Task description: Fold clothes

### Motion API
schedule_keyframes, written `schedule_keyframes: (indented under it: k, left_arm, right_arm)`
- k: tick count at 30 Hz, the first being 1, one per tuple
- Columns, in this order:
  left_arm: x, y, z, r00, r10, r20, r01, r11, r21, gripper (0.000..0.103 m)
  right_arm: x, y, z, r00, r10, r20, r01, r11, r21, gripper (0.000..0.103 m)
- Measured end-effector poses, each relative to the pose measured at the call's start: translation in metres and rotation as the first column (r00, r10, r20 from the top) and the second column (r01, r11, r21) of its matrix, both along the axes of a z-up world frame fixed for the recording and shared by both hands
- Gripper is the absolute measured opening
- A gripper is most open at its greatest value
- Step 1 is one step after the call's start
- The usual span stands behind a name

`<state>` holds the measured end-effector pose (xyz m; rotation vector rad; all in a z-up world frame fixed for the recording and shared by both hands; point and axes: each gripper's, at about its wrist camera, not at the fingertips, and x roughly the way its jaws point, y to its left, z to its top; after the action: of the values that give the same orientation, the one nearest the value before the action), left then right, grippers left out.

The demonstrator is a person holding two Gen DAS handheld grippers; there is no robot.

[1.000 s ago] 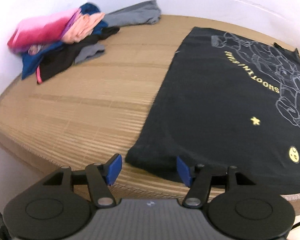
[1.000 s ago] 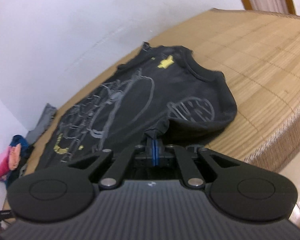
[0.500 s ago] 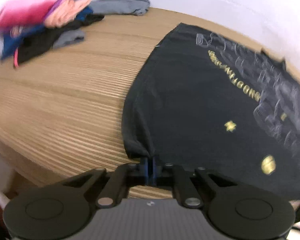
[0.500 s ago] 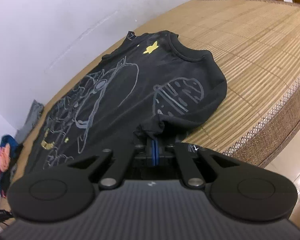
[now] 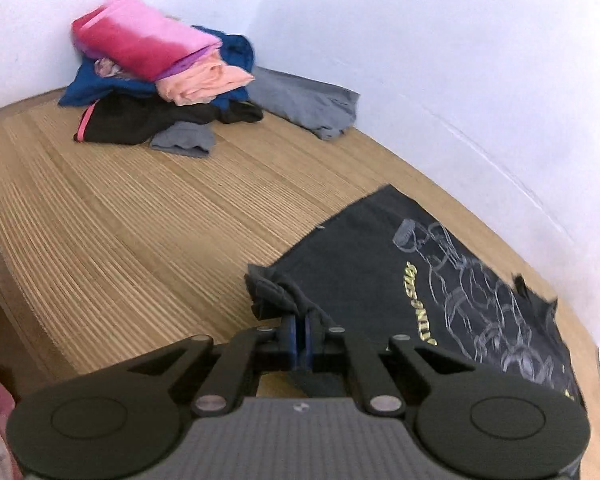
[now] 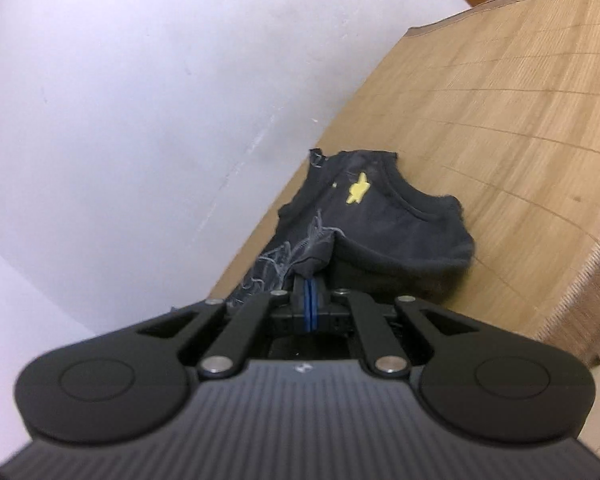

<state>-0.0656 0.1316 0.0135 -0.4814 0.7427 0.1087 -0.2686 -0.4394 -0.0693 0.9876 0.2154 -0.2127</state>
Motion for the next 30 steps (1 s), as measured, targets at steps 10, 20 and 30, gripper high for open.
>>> schedule_keyframes:
  k: [10, 20, 30]
  left_arm:
    - [0.117, -0.039, -0.009, 0.999, 0.008, -0.051, -0.005, 0.998, 0.057, 0.004]
    - [0.232, -0.101, -0.076, 0.974, -0.090, -0.208, 0.161, 0.921, 0.354, 0.019]
    - [0.196, -0.105, -0.050, 0.949, -0.261, -0.174, 0.313, 0.834, 0.455, 0.044]
  right_arm:
    - [0.110, -0.035, 0.015, 0.998, -0.052, -0.020, 0.052, 0.999, -0.017, 0.005]
    - [0.236, -0.052, -0.048, 0.905, -0.168, -0.390, 0.080, 0.970, -0.231, 0.007]
    - [0.213, -0.022, 0.002, 0.889, -0.167, -0.426, -0.033, 0.905, -0.423, 0.041]
